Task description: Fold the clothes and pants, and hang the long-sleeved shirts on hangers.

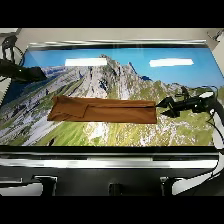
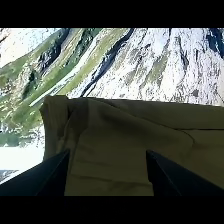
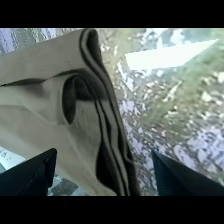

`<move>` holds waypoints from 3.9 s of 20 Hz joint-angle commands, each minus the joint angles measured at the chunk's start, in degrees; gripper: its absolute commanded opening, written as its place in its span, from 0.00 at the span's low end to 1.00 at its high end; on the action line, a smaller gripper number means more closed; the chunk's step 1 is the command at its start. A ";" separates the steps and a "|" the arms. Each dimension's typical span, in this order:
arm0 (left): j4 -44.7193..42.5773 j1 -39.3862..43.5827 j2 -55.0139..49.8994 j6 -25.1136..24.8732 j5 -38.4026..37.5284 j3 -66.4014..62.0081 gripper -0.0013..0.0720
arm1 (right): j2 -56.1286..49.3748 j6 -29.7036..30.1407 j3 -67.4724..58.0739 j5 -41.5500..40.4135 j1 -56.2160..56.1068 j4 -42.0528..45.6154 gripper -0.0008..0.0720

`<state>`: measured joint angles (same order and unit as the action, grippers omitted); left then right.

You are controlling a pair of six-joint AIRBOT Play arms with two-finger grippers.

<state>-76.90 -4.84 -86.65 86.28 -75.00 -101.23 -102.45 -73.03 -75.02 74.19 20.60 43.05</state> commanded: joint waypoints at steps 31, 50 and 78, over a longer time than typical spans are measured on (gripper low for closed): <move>7.61 31.41 -13.18 21.75 20.17 -0.02 0.04 | 15.08 -11.72 -0.09 -2.12 1.97 14.47 0.05; 26.80 51.45 -39.43 44.37 37.24 -11.91 0.04 | 23.50 -11.39 -0.09 0.22 4.85 10.60 0.05; 2.56 32.02 -18.67 29.92 4.83 -17.20 0.03 | 31.01 -27.87 -0.07 -11.82 -18.75 0.11 0.05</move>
<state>-68.55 31.83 -109.27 120.84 -62.67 -118.41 -70.94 -94.94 -75.07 71.33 10.68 42.72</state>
